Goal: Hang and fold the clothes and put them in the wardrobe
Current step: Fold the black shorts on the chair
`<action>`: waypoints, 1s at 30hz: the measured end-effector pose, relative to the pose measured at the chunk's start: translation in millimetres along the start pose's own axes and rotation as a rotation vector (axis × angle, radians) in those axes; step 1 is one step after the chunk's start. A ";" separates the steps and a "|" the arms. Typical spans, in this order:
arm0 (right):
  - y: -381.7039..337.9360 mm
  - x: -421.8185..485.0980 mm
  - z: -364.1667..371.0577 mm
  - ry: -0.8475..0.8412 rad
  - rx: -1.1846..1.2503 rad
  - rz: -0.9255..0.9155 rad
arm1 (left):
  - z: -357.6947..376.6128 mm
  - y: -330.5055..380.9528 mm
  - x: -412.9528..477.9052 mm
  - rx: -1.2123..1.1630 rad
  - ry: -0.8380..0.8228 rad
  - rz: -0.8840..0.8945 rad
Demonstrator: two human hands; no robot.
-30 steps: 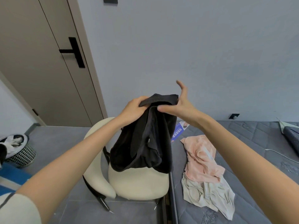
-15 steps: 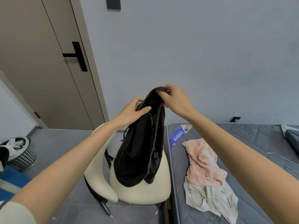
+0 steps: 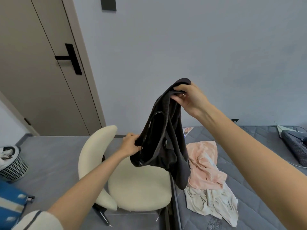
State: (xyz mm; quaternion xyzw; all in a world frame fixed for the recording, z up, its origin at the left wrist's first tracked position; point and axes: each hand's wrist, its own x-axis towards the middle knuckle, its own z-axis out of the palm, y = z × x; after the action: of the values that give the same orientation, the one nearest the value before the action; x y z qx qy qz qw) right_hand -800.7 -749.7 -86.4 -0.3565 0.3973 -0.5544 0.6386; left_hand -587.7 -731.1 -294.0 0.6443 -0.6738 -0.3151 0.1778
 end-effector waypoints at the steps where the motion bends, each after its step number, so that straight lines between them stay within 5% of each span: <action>1: -0.3 0.4 -4.8 0.011 -0.005 -0.006 | 3.5 -3.4 1.7 -0.036 0.013 -0.029; 4: 0.1 2.3 -20.0 0.061 0.001 -0.034 | 10.8 -12.4 3.0 -0.102 -0.002 -0.088; 8: 6.3 7.4 -43.9 0.237 -0.136 -0.106 | 12.3 -27.4 1.2 0.100 -0.015 -0.162; 11: 15.3 12.6 -76.3 0.418 -0.560 -0.213 | -5.8 -38.0 -0.7 0.124 0.174 -0.278; 14: 33.5 8.6 -121.0 0.382 -1.298 -0.309 | -42.4 -33.8 5.2 -0.040 0.474 -0.398; 17: 58.0 0.6 -154.1 0.353 -1.561 -0.145 | -74.4 -20.3 16.4 -0.279 0.476 -0.494; 19: 67.1 0.0 -157.1 0.448 -1.310 0.014 | -84.6 -9.4 19.8 -0.433 0.388 -0.526; 24: 61.2 13.2 -150.8 0.605 -0.118 0.439 | -87.7 12.7 20.8 -1.029 0.380 -0.626; 30: 58.0 14.2 -152.0 0.724 0.322 0.458 | -92.9 15.7 14.7 -1.470 0.359 -0.732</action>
State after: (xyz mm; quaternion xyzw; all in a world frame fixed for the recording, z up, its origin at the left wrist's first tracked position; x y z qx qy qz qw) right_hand -912.3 -758.4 -205.3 0.0612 0.5724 -0.5424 0.6119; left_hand -541.1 -764.1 -217.6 0.5826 -0.0068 -0.6045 0.5433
